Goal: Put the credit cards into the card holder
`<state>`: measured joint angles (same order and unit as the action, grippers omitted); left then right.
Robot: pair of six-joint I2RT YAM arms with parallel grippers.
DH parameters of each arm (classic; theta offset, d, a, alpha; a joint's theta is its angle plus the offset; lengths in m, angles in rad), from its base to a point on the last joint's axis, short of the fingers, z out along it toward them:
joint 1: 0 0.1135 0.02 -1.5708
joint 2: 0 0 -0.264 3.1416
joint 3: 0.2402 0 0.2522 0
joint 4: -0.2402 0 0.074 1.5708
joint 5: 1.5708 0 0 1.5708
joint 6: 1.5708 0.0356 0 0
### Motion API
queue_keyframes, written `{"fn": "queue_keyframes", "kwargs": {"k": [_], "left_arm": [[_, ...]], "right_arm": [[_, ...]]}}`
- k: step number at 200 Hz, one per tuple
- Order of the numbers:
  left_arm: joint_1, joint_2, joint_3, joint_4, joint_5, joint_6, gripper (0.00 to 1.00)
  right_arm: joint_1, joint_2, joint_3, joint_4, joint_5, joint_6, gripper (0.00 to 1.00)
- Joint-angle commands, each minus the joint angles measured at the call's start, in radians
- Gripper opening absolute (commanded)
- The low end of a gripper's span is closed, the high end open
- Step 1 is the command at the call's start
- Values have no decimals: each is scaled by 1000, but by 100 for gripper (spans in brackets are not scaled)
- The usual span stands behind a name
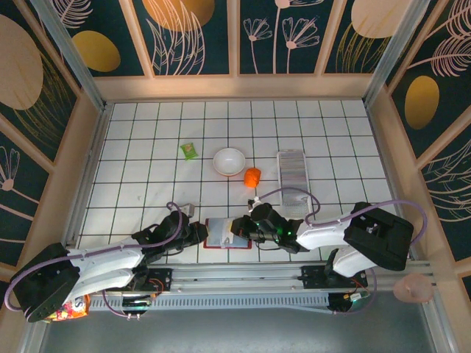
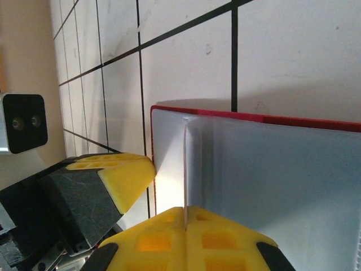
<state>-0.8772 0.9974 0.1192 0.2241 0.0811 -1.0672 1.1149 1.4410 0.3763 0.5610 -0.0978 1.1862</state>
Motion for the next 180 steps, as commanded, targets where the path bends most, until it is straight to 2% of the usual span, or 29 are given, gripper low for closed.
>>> {"fn": "queue_keyframes", "kwargs": {"k": [1,35,74,126,157,168,180], "left_arm": [[0,4,-15,-13,2,-5,7],[0,6,-15,-10,4,-5,7],[0,3,-19,-10,4,-8,7],[0,-22,-30,-19,1,-13,7],[0,-33,-38,-20,-1,-15,7],[0,-34,-37,-22,-1,-13,7],[0,-35,-37,-22,-1,-14,7]], "right_arm": [[10,12,-12,73,11,14,0],[10,41,10,39,-2,22,0],[11,98,22,117,-38,25,0],[10,112,37,122,-47,9,0],[7,96,59,28,-40,-19,16],[5,71,80,-59,-13,-43,30],[7,49,114,-176,30,-68,34]]}}
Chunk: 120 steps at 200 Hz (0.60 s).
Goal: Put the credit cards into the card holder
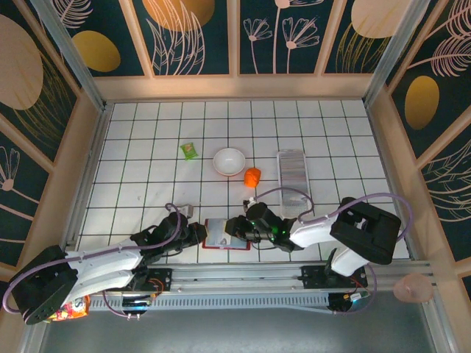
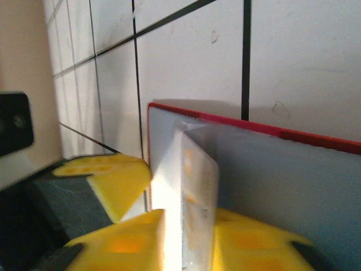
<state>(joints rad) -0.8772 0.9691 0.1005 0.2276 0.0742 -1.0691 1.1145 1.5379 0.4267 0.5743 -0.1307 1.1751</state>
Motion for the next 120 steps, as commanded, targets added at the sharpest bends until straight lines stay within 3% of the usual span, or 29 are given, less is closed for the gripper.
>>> {"fn": "queue_keyframes", "kwargs": {"k": [1,23,48,99,120], "left_arm": [[0,-6,-18,-25,7,-11,7],[0,-7,-20,-22,6,-9,7],[1,-10,-25,-14,9,-16,6],[0,-20,-32,-17,8,-19,5],[0,-21,-35,-18,12,-21,5]], "right_arm": [[7,-50,67,-200,66,-58,33],[12,-58,120,-361,120,-91,34],[16,-44,143,-399,130,-107,34],[49,26,230,-437,135,-136,9],[62,55,273,-449,135,-150,6]]}}
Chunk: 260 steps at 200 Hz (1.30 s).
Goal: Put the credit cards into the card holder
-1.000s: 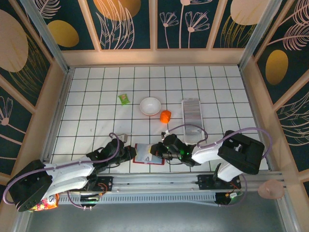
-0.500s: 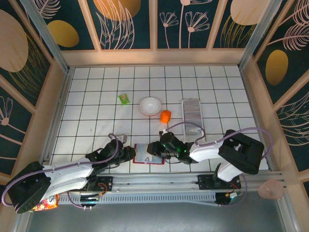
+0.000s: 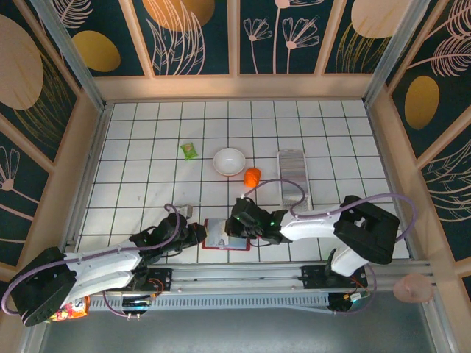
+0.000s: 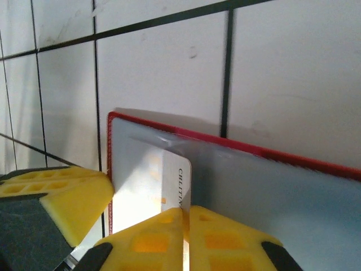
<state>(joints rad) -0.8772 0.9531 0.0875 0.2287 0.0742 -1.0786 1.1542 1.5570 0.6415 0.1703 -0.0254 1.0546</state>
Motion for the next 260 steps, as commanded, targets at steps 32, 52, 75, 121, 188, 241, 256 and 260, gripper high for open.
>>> {"fn": "queue_keyframes", "kwargs": {"k": [32,52,75,121,188,241,256,260], "left_arm": [[0,-16,-30,-14,12,-17,5],[0,-26,-33,-17,12,-20,5],[0,-39,-37,-11,18,-28,5],[0,-50,-26,-27,11,-20,7],[0,-37,-14,-20,16,-13,10],[0,-34,-18,-23,19,-12,12],[0,-34,-19,-23,18,-14,12],[0,-35,-19,-22,18,-15,12]], "right_arm": [[30,72,98,-40,29,-30,6],[30,85,107,-31,34,-19,7],[29,77,109,-37,38,-20,14],[35,-11,108,-167,128,-39,28],[111,-139,18,-291,212,78,38],[155,-88,11,-341,244,143,39],[158,-73,20,-358,255,148,40],[160,-68,22,-360,257,147,40]]}}
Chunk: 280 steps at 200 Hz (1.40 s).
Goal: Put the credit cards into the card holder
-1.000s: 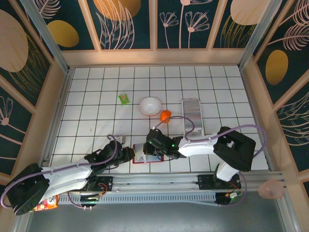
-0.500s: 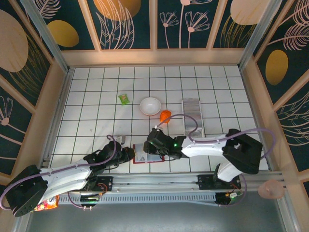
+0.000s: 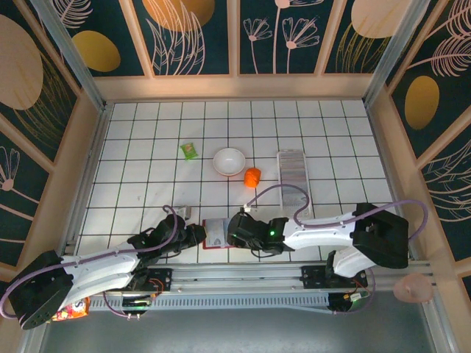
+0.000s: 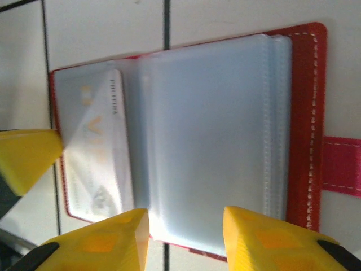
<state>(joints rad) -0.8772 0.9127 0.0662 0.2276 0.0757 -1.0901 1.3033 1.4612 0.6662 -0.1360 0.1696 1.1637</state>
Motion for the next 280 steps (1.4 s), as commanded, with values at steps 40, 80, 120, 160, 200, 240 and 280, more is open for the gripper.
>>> {"fn": "queue_keyframes", "kwargs": {"k": [40,80,120,160,200,240,280], "left_arm": [[0,2,1,-29,11,-3,15],[0,17,-3,-23,10,-4,13],[0,-17,28,-107,-37,15,16],[0,-73,16,-130,-43,10,25],[0,-96,27,-171,-79,8,29],[0,-181,69,-333,-207,-6,28],[0,-290,61,-421,-295,-48,24]], "right_arm": [[11,78,12,-17,48,33,45],[10,120,24,69,26,25,45],[11,140,42,133,24,25,45],[15,128,47,142,41,28,45],[16,124,37,233,27,18,44],[18,139,48,277,4,1,43],[19,161,51,337,-20,-1,42]]}}
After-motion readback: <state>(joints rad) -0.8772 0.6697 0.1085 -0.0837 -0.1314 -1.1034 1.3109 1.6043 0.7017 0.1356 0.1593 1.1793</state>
